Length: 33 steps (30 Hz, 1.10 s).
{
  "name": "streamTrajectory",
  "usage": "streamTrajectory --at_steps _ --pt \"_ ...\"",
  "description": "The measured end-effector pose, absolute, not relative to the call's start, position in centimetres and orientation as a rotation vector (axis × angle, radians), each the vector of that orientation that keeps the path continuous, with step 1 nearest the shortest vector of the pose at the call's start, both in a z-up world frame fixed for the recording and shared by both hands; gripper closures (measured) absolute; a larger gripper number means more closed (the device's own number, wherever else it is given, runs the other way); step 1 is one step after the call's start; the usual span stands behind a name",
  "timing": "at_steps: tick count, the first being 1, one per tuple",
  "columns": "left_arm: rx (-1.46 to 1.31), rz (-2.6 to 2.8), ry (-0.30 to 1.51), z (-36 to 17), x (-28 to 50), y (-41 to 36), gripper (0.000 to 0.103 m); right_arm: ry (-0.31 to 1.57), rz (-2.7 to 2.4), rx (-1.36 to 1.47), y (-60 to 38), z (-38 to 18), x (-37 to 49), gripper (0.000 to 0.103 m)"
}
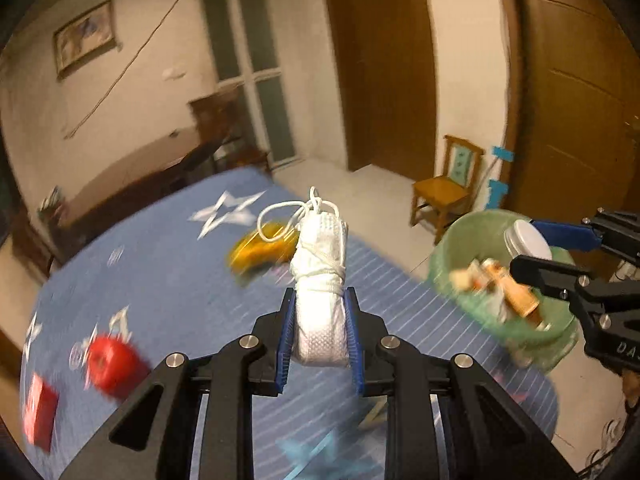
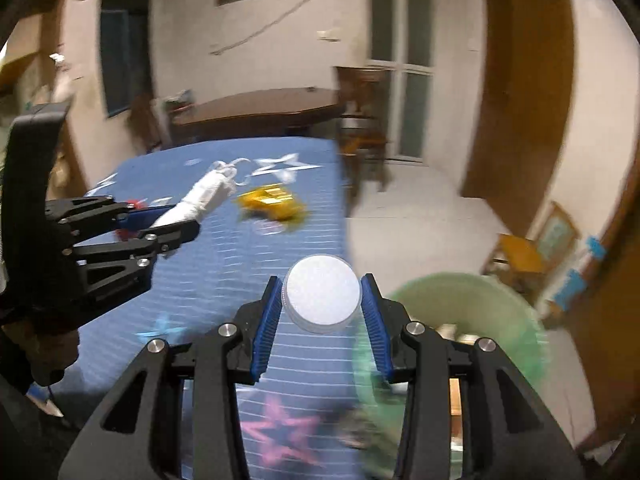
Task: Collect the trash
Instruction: 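Carry the white cloth roll and white lid over the green bin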
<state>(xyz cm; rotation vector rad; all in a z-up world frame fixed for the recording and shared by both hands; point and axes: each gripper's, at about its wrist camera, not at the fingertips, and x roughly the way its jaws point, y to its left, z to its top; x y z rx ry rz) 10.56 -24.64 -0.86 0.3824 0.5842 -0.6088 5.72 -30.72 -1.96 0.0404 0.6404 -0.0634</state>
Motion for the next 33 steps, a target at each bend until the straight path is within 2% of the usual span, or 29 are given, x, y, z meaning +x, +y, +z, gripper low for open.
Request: streamTrajectory --at_steps 8,16,23,33 --pt "0.432 -0.734 0.555 0.3 10.0 -35.2 0.078 0.634 -0.29 0.089 -39.6 0.2 3.5 0.064" --pt "0.492 -0.824 0.549 -0.3 9.2 -42.6 0.078 0.687 -0.374 0.136 -43.6 -1.9 2.6 0.064" --pt "0.523 -0.852 0.558 -2.1 8.6 -45.0 0.078 0.72 -0.383 0.153 -44.8 -3.5 2.2 0.064" --pt "0.531 -0.854 0.572 -3.4 9.0 -44.6 0.078 0.747 -0.362 0.154 -45.1 -4.4 2.6 0.064"
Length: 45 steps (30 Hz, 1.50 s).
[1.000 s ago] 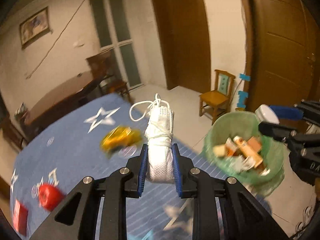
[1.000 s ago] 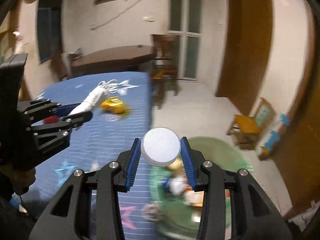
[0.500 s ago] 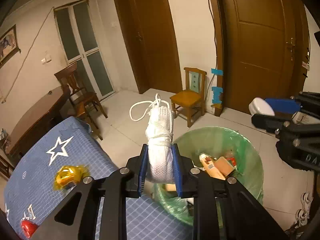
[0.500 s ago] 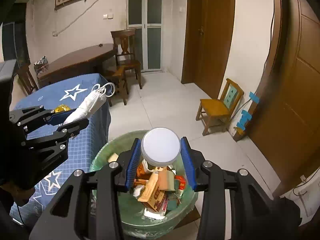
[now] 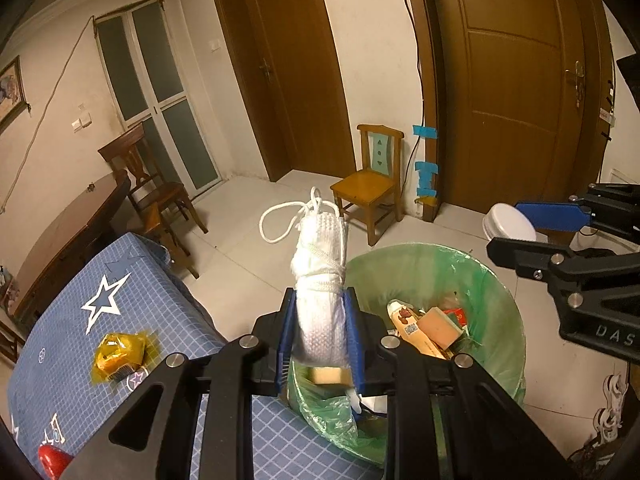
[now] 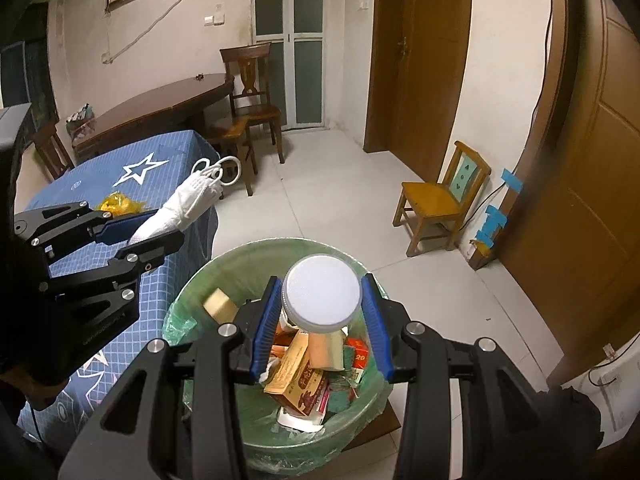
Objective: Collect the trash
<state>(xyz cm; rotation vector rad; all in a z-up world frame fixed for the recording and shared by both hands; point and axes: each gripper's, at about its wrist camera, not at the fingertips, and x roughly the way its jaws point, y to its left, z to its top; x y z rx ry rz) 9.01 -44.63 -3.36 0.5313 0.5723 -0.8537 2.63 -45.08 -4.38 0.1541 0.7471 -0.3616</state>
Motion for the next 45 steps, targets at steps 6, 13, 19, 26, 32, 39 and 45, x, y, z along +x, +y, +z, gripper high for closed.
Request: streamTrajectory --at_steps 6,13,19,26,32,39,45 --pt "0.563 -0.838 0.629 -5.2 10.4 -44.9 0.065 0.796 -0.36 0.165 -45.4 -6.2 4.3 0.047" --pt "0.543 -0.868 0.649 -6.0 10.9 -43.8 0.061 0.78 -0.379 0.174 -45.2 -6.5 3.4 0.045" --pt "0.522 -0.919 0.641 -5.7 9.6 -42.4 0.061 0.728 -0.429 0.177 -44.1 -5.6 1.0 0.045" --pt "0.494 -0.974 0.595 -4.9 6.7 -39.2 0.054 0.603 -0.512 0.215 -41.7 -4.1 -4.6 0.033" --pt "0.398 -1.043 0.548 -3.6 4.2 -35.2 0.042 0.493 -0.604 0.158 -37.9 -3.2 -8.7 0.028" --pt "0.252 -1.128 0.422 -2.0 0.8 -27.5 0.026 0.404 -0.627 0.143 -34.6 -3.2 -11.4 0.021" --pt "0.234 -1.025 0.328 -1.0 -2.0 -24.6 0.005 0.354 -0.666 0.138 -34.3 -2.7 -13.0 0.016"
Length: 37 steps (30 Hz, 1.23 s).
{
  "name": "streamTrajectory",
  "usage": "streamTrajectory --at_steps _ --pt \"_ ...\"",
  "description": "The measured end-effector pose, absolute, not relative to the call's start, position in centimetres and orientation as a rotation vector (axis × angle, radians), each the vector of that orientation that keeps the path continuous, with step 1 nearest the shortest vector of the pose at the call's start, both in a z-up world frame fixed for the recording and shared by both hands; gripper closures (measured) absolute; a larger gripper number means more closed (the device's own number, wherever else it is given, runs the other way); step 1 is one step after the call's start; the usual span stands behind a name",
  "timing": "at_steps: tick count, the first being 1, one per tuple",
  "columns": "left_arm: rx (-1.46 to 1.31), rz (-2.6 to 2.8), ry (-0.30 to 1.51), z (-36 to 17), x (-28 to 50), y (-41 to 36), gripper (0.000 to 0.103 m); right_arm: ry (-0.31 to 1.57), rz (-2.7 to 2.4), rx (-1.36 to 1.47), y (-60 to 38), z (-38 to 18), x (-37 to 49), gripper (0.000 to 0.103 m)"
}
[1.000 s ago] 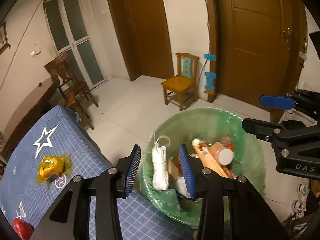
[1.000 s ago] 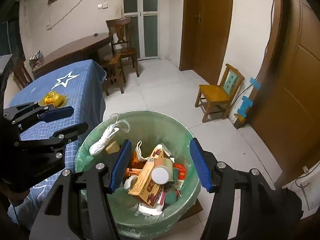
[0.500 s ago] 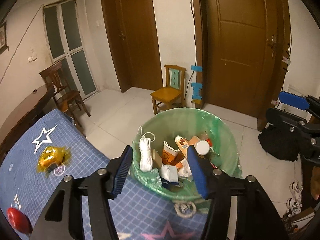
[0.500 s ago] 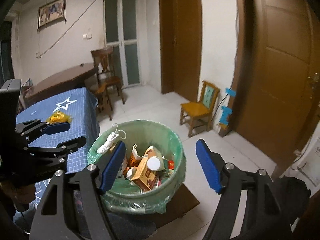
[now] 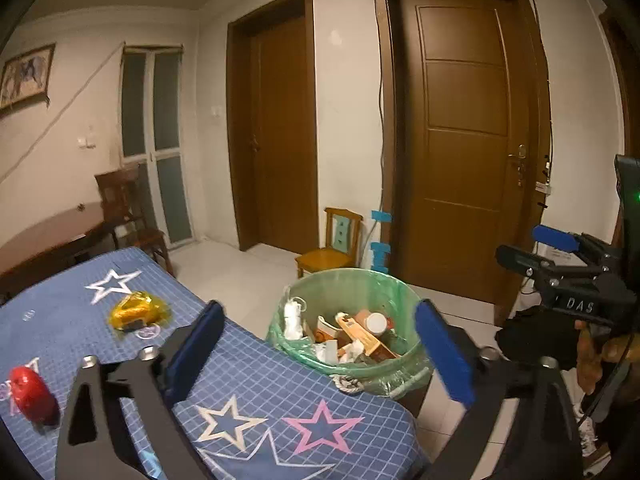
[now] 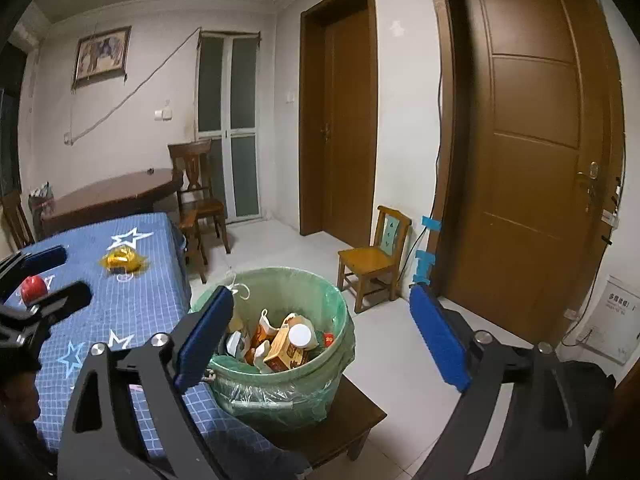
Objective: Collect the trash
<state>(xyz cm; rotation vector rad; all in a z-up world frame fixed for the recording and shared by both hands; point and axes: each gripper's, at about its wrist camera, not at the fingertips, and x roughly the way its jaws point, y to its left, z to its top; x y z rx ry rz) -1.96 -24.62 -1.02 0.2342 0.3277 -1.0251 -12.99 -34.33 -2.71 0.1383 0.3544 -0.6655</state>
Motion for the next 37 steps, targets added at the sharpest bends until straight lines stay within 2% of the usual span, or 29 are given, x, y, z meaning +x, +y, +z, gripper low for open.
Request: streamTrajectory --at_steps 10,19,37 --pt "0.233 -0.958 0.357 0.9 -2.4 -24.5 0.005 0.351 -0.683 0.138 -33.6 -2.8 -14.2 0.013" --pt "0.316 -0.972 0.25 0.5 -5.0 -25.3 0.005 0.351 -0.696 0.134 -33.3 -3.1 -14.5 0.012" --pt "0.369 -1.02 0.428 -2.2 -3.2 -28.3 0.005 0.349 -0.734 0.132 -34.4 -3.1 -14.4 0.007"
